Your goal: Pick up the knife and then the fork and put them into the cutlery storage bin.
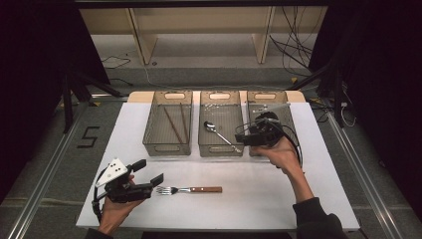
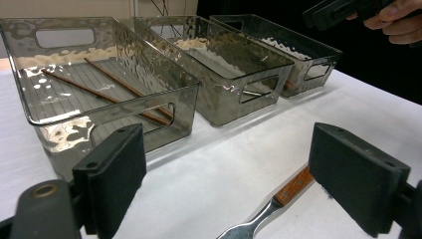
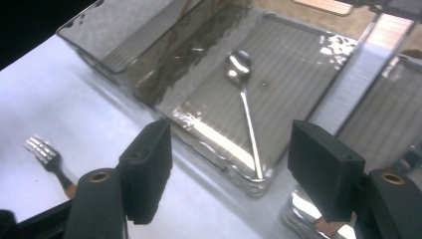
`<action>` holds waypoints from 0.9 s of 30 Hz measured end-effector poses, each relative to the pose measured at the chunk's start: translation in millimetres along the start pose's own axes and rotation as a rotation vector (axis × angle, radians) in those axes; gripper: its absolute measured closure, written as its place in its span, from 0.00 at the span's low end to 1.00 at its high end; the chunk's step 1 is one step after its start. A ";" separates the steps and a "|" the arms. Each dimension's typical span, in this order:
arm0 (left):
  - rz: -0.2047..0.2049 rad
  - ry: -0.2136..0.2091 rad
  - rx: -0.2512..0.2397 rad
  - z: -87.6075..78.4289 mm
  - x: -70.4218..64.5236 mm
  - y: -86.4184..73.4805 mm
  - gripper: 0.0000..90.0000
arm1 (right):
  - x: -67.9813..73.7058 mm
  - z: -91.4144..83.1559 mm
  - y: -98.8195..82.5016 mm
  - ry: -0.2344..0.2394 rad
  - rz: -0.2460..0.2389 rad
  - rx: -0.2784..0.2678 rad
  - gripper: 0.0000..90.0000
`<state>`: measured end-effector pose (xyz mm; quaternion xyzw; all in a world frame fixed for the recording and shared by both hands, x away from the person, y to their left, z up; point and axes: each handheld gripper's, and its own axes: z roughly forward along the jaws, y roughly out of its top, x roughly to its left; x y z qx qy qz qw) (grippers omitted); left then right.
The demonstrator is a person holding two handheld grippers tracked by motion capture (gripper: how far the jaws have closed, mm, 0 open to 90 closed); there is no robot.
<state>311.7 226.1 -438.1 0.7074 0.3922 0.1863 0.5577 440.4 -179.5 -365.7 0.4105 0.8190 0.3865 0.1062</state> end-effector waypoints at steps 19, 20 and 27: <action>-0.004 0.000 0.000 0.0 0.4 -0.3 0.16 | 49.6 15.9 -1.0 0.112 -0.129 0.036 0.32; -0.004 0.000 -0.001 0.0 0.4 -0.3 0.16 | 52.4 17.0 -1.3 0.118 -0.138 0.040 0.32; -0.002 -0.001 0.000 -0.3 0.3 -0.2 0.16 | 66.2 22.1 -3.0 0.153 -0.172 0.055 0.31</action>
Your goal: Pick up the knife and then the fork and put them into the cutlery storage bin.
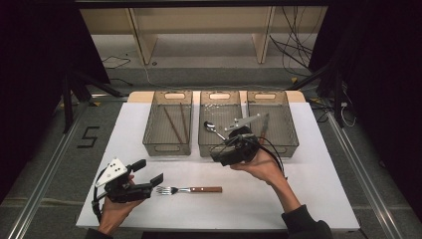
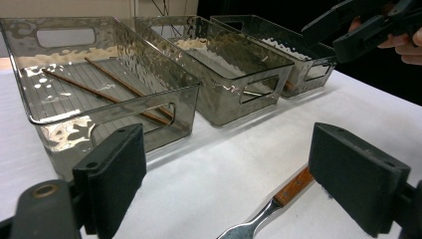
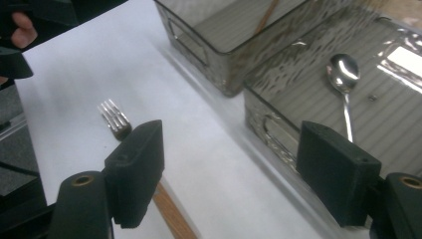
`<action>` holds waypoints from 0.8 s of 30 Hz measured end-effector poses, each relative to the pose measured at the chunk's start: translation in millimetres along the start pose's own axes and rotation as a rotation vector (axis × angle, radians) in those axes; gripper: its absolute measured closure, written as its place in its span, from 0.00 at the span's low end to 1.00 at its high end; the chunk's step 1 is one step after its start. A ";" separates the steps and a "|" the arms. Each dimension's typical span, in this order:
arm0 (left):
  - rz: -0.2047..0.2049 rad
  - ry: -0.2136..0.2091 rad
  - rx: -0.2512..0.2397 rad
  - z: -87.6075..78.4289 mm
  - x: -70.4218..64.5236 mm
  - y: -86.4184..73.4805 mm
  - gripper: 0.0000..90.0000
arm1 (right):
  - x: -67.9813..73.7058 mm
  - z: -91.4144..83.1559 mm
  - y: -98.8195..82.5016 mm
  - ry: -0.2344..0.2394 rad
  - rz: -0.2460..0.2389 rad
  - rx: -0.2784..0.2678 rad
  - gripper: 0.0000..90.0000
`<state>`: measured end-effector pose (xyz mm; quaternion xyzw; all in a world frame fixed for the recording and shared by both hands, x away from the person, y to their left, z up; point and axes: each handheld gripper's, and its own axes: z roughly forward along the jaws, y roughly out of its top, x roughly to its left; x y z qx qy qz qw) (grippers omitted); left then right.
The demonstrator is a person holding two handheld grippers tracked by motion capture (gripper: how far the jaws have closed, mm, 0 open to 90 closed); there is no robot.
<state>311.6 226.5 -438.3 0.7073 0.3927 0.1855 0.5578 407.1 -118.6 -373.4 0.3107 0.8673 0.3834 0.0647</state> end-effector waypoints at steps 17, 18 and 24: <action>0.004 -0.001 -0.003 -0.8 -0.4 0.3 0.16 | 31.6 37.1 -7.2 0.066 -0.115 0.121 0.31; 0.004 -0.002 -0.003 -0.8 -0.5 0.3 0.16 | 33.6 40.7 -8.0 0.065 -0.123 0.140 0.31; 0.004 -0.001 -0.003 -1.1 -0.3 0.2 0.16 | 40.5 54.3 -11.6 0.075 -0.163 0.185 0.31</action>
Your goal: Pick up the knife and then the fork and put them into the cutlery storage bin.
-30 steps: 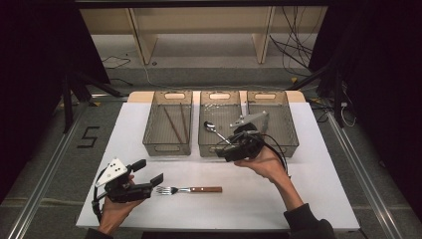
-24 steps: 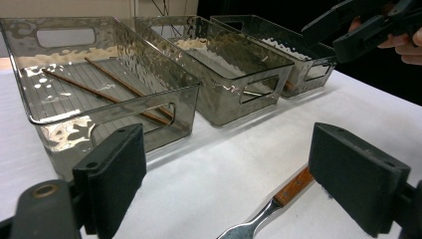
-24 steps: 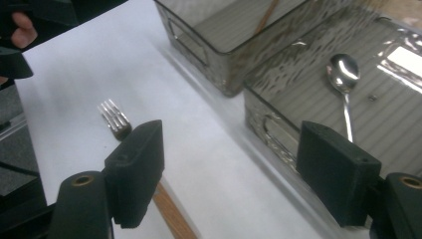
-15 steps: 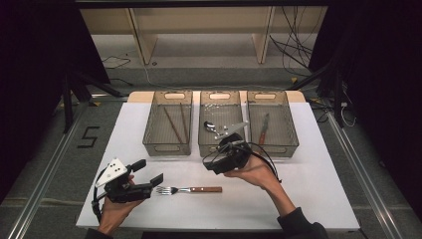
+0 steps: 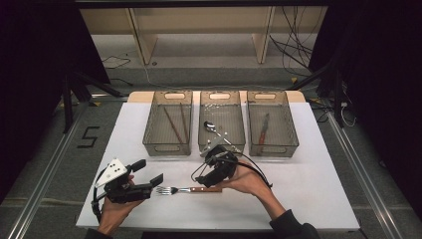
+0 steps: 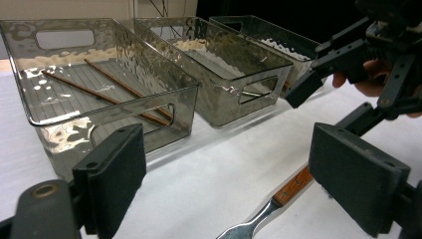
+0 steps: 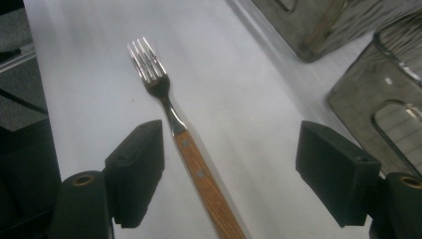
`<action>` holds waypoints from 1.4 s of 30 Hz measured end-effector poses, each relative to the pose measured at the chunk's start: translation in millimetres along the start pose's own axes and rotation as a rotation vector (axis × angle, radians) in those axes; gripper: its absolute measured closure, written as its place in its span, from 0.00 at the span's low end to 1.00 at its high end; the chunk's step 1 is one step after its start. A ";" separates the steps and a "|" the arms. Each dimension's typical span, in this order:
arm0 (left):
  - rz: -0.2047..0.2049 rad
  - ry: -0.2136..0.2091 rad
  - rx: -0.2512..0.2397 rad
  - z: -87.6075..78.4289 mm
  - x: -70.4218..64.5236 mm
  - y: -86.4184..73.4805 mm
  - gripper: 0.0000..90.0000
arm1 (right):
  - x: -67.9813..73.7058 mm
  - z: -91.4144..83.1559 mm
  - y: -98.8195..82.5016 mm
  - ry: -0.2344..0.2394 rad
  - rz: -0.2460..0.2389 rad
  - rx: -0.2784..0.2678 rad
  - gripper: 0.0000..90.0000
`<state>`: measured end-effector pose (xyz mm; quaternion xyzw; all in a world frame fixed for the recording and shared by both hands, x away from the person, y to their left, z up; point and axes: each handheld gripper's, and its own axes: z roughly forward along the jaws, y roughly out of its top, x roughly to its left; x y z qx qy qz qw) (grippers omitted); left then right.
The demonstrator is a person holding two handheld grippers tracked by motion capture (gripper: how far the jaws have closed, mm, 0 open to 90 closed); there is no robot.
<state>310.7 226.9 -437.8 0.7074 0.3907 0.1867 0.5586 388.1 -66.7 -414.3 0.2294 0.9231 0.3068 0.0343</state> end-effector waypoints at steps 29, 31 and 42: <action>0.000 -0.002 -0.002 0.0 -0.8 0.1 0.16 | 13.2 33.2 -1.6 0.029 -0.071 0.124 0.36; 0.001 -0.002 -0.003 0.1 -1.0 0.2 0.16 | 13.7 35.5 -1.7 0.027 -0.068 0.129 0.37; 0.001 -0.003 -0.003 0.0 -1.0 0.1 0.16 | 14.4 50.9 -4.0 0.013 -0.105 0.221 0.48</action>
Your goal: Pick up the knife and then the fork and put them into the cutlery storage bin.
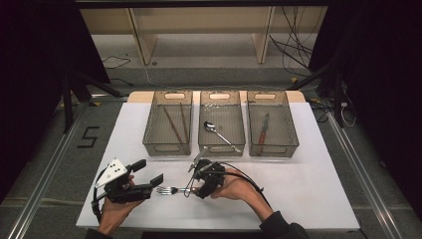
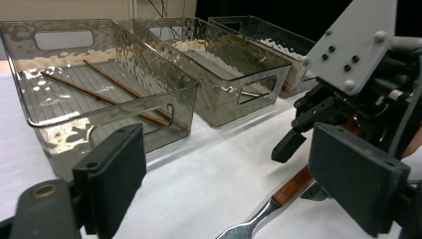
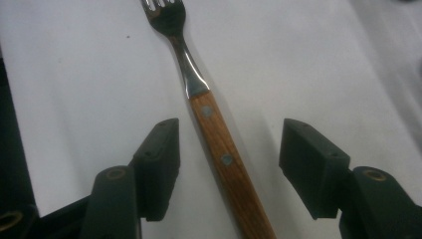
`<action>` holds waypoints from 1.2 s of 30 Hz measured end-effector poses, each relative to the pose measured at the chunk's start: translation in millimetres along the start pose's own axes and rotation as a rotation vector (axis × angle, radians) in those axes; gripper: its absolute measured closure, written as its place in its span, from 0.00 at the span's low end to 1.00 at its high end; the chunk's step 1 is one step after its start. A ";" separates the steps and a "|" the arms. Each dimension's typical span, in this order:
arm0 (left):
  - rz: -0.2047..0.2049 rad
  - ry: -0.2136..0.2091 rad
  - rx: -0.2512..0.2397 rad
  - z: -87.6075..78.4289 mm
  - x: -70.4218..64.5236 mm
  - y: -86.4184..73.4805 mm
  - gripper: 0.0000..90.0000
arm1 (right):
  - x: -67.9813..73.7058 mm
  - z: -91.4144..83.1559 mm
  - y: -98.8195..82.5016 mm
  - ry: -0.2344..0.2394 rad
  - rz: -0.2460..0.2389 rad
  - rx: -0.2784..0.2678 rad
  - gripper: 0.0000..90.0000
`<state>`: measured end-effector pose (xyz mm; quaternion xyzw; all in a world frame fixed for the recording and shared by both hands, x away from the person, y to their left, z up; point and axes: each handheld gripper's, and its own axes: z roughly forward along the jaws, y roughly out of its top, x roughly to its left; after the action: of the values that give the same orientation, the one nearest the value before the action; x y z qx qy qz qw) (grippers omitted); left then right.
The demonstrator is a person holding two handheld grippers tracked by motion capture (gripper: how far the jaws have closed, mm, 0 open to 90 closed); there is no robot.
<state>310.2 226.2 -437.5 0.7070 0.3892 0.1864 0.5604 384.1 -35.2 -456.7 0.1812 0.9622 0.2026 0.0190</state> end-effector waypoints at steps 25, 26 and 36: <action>0.001 -0.002 0.001 0.1 -0.1 0.1 0.16 | 5.2 9.4 7.3 -0.016 -0.086 0.108 0.74; 0.002 -0.002 0.002 0.2 -0.1 0.1 0.16 | 5.5 9.4 7.9 -0.012 -0.088 0.113 0.75; 0.003 -0.002 0.001 0.3 -0.3 0.0 0.16 | 8.3 10.1 11.6 -0.015 -0.116 0.140 0.79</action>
<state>310.1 225.8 -437.5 0.7082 0.3876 0.1860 0.5601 381.4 -18.5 -461.0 0.1277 0.9826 0.1322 0.0250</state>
